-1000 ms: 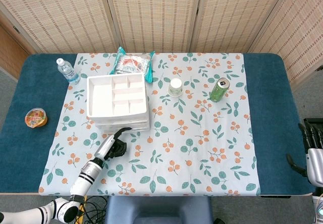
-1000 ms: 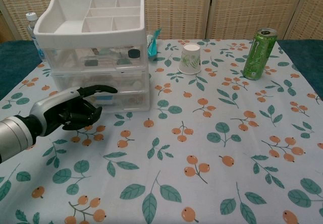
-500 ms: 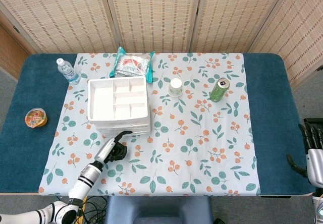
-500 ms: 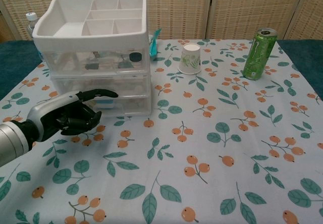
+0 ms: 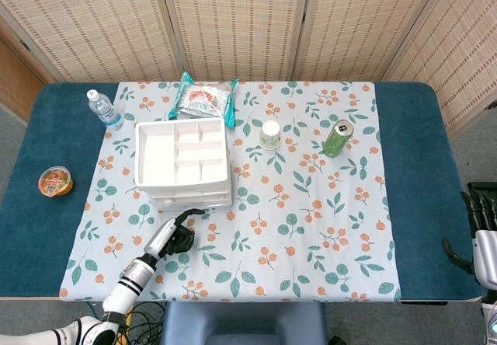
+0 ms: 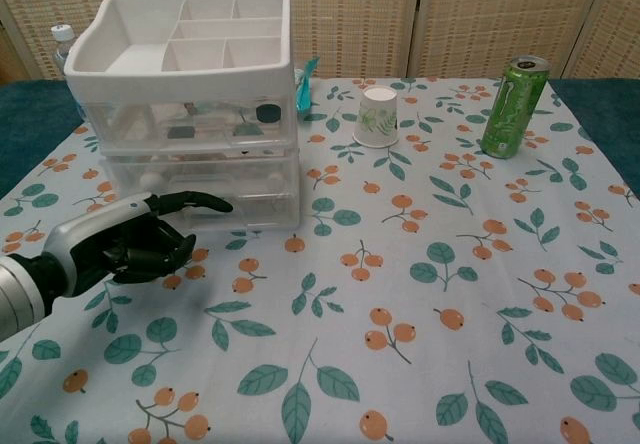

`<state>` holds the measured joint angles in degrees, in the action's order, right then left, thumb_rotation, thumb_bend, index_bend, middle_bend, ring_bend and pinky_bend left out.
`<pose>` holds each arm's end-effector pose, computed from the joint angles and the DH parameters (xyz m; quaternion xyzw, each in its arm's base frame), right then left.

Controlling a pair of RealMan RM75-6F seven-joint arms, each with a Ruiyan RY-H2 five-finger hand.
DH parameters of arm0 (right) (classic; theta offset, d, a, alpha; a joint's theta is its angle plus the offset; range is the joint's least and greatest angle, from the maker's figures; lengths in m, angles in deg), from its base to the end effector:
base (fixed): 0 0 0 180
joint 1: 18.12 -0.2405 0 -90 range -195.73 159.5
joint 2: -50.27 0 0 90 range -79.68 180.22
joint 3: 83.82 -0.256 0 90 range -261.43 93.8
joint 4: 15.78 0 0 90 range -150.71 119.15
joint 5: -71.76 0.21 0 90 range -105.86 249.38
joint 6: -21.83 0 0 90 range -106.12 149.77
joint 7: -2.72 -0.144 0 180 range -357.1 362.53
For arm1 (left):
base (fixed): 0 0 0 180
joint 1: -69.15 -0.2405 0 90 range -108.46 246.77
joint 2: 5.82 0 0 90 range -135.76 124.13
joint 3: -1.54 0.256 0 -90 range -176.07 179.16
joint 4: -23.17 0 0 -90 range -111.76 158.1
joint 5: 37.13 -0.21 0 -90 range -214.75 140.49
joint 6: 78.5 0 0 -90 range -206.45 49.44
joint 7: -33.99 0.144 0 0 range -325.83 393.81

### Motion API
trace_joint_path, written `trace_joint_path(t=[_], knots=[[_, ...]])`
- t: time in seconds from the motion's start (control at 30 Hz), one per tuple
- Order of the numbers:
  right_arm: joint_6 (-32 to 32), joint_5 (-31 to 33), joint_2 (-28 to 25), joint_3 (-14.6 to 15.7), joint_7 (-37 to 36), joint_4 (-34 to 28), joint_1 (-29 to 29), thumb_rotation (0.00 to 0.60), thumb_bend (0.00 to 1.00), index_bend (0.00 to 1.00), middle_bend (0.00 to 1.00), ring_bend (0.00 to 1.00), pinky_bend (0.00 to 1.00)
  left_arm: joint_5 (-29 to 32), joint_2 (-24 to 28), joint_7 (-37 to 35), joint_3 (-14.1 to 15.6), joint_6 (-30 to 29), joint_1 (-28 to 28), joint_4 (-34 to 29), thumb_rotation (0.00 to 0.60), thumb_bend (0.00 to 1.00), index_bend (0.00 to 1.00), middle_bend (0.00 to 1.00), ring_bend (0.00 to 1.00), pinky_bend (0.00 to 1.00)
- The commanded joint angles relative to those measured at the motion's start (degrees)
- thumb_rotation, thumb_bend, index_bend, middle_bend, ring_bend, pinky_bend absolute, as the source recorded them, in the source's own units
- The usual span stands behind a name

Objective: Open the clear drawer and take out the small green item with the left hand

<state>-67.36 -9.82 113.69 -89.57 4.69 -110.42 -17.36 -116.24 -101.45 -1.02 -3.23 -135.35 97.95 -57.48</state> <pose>-0.3230 -0.1588 0.1800 0.5291 -0.3936 0.3792 0.6492 -0.1924 0.2671 -0.0605 -0.5139 -0.6846 -0.4820 0.1867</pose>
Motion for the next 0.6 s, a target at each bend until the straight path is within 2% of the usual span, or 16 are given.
trace_joint_path(t=[0.03, 0.17, 0.6], knots=[[-0.10, 0.00, -0.01, 0.03, -0.02, -0.01, 0.11, 0.600, 0.34, 0.00, 0.00, 0.03, 0.06, -0.56, 0.47, -0.07, 0.18, -0.61, -0.28, -0.77, 0.600, 0.63, 0.21, 0.91, 0.93, 1.00], [-0.30, -0.14, -0.06, 0.08, 0.04, -0.10, 0.23, 0.600, 0.34, 0.00, 0.00, 0.03, 0.06, -1.94, 1.52, 1.56, 0.02, -2.54, -0.51, -2.18, 0.600, 0.63, 0.21, 0.91, 0.93, 1.00], [-1.21, -0.49, -0.35, -0.20, 0.30, -0.35, 0.53, 0.600, 0.34, 0.00, 0.00, 0.03, 0.06, -4.16, 8.10, 18.52, -0.22, -6.95, -0.48, -7.68, 0.600, 0.63, 0.21, 0.90, 0.93, 1.00]])
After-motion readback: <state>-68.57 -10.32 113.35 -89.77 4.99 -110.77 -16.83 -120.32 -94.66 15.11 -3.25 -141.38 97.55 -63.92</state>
